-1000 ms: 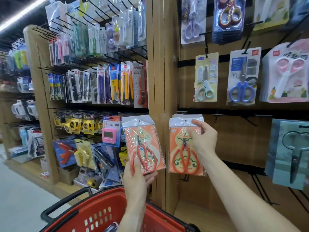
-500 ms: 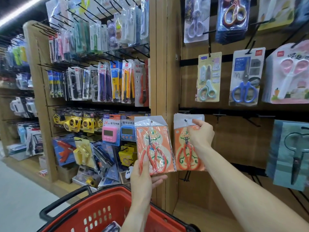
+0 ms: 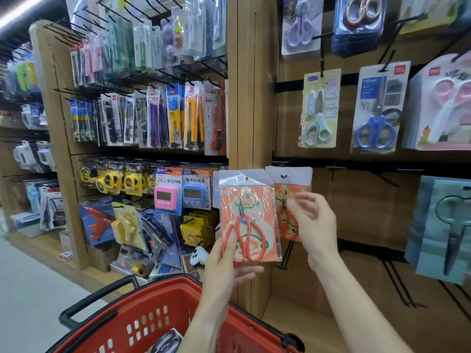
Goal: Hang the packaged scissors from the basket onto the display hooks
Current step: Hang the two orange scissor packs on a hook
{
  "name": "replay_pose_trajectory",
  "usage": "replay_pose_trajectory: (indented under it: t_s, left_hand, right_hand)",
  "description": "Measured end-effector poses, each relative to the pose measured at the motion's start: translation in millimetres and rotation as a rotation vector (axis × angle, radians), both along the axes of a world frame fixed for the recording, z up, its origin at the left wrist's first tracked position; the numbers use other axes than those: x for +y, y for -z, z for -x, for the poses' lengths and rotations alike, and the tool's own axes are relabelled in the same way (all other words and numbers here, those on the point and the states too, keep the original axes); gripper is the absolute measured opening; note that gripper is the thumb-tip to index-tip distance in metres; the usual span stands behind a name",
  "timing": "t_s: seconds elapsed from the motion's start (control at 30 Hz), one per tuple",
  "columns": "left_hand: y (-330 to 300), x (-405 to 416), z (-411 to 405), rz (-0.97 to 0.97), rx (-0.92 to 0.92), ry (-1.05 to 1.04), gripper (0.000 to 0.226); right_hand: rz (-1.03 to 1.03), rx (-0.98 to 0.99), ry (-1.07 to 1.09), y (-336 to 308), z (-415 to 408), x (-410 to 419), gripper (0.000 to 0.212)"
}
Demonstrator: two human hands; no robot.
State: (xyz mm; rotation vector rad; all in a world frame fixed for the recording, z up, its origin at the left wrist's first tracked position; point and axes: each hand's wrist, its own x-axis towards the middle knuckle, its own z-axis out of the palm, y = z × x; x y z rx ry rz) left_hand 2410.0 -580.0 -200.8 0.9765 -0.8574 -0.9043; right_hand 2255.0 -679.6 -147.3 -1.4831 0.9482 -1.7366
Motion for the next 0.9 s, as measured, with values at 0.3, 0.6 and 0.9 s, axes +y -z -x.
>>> replay_pose_trajectory:
  t_s: [0.3,0.6,0.9]
  left_hand:
    - [4.2,0.7,18.2,-0.145,-0.164,0.226,0.03]
    - [7.5,-16.2,22.8,-0.155,-0.122,0.076,0.042]
    - [11.8,-18.1,12.9,-0.185,-0.074,0.013,0.033]
  right_hand:
    - [-0.039,-0.028,-0.224,17.4,7.8,11.9,0.036]
    - [-0.033,0.09,-0.048,-16.3,-5.0,-27.7,0.048]
    - [-0.073,0.121,-0.01,-28.9,-5.0,-39.3,0.052]
